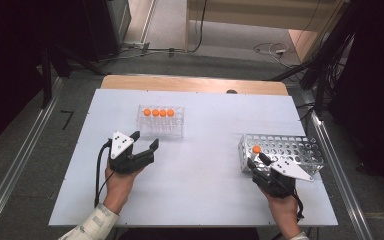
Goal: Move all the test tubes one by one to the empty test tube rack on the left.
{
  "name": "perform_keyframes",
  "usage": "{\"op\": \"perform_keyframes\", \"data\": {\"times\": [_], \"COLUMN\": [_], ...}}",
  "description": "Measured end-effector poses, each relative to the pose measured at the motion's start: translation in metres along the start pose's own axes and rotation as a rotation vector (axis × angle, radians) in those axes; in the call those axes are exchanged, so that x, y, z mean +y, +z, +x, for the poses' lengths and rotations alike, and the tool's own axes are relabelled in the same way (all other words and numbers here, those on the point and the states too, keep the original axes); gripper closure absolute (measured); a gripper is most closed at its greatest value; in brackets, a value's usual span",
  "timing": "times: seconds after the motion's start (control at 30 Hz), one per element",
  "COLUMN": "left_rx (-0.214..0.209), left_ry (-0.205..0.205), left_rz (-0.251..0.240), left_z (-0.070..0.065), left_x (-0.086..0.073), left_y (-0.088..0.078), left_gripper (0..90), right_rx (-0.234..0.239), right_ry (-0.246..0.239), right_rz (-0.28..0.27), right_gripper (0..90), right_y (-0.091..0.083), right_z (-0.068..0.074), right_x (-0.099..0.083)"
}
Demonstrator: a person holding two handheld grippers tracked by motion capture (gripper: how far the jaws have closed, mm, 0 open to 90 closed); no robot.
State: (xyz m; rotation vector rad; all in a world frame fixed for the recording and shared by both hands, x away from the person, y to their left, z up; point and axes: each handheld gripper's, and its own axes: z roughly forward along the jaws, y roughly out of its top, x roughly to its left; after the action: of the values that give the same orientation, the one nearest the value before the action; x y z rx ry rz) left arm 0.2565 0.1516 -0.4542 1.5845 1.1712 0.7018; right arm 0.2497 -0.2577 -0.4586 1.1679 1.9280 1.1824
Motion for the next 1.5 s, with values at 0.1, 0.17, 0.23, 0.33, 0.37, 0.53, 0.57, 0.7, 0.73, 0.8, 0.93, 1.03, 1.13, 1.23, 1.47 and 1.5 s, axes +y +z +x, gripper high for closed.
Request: {"op": "perform_keyframes", "data": {"times": [0.1, 0.17, 0.23, 0.33, 0.37, 0.53, 0.57, 0.7, 0.73, 0.8, 0.93, 1.03, 1.13, 1.23, 1.47, 1.5], "left_rx": [-0.012, -0.017, -0.024, -0.036, -0.040, -0.056, -0.060, -0.078, -0.083, -0.100, -0.134, -0.162, -0.179, -0.201, -0.264, -0.274], "left_ry": [0.009, 0.013, 0.015, 0.023, 0.020, 0.022, 0.023, 0.019, 0.022, 0.025, 0.036, 0.042, 0.047, 0.049, 0.070, 0.079], "left_rz": [0.005, 0.009, 0.010, 0.010, 0.008, 0.003, 0.002, -0.004, -0.004, -0.004, -0.008, -0.001, -0.008, -0.016, -0.043, -0.046], "left_z": [-0.003, -0.005, -0.007, -0.010, -0.011, -0.014, -0.014, -0.017, -0.019, -0.022, -0.031, -0.037, -0.043, -0.048, -0.066, -0.069], "left_x": [-0.002, -0.003, -0.003, -0.003, -0.003, -0.002, -0.002, -0.001, -0.001, 0.000, 0.002, 0.004, 0.004, 0.006, 0.012, 0.013], "left_y": [-0.001, -0.001, -0.001, -0.002, -0.002, -0.004, -0.004, -0.006, -0.006, -0.007, -0.008, -0.009, -0.010, -0.012, -0.018, -0.019], "left_gripper": [28.0, 27.9, 27.9, 27.9, 27.9, 27.0, 27.0, 27.0, 27.0, 27.0, 26.4, 23.9, 23.8, 24.0, 28.0, 29.5], "right_rx": [-0.010, -0.014, -0.020, -0.024, -0.022, -0.015, -0.010, 0.000, 0.010, 0.032, 0.092, 0.143, 0.181, 0.213, 0.267, 0.274], "right_ry": [0.004, 0.004, 0.003, 0.007, 0.008, 0.014, 0.017, 0.019, 0.020, 0.013, -0.023, -0.050, -0.073, -0.088, -0.129, -0.137], "right_rz": [0.006, 0.010, 0.010, -0.003, -0.010, -0.072, -0.093, -0.164, -0.175, -0.185, -0.172, -0.156, -0.128, -0.107, -0.071, -0.067], "right_gripper": [58.3, 62.5, 67.6, 70.9, 71.0, 71.4, 71.4, 71.5, 71.6, 71.6, 71.6, 71.6, 71.7, 71.7, 71.7, 71.7], "right_y": [0.009, 0.013, 0.015, 0.014, 0.012, 0.000, -0.004, -0.022, -0.026, -0.030, -0.029, -0.024, -0.016, -0.008, 0.007, 0.009], "right_z": [-0.002, -0.003, -0.003, -0.005, -0.006, -0.006, -0.006, -0.004, -0.002, 0.004, 0.024, 0.039, 0.054, 0.065, 0.090, 0.094], "right_x": [0.001, 0.001, 0.001, 0.002, 0.003, 0.015, 0.018, 0.031, 0.032, 0.034, 0.034, 0.033, 0.031, 0.030, 0.029, 0.029]}}
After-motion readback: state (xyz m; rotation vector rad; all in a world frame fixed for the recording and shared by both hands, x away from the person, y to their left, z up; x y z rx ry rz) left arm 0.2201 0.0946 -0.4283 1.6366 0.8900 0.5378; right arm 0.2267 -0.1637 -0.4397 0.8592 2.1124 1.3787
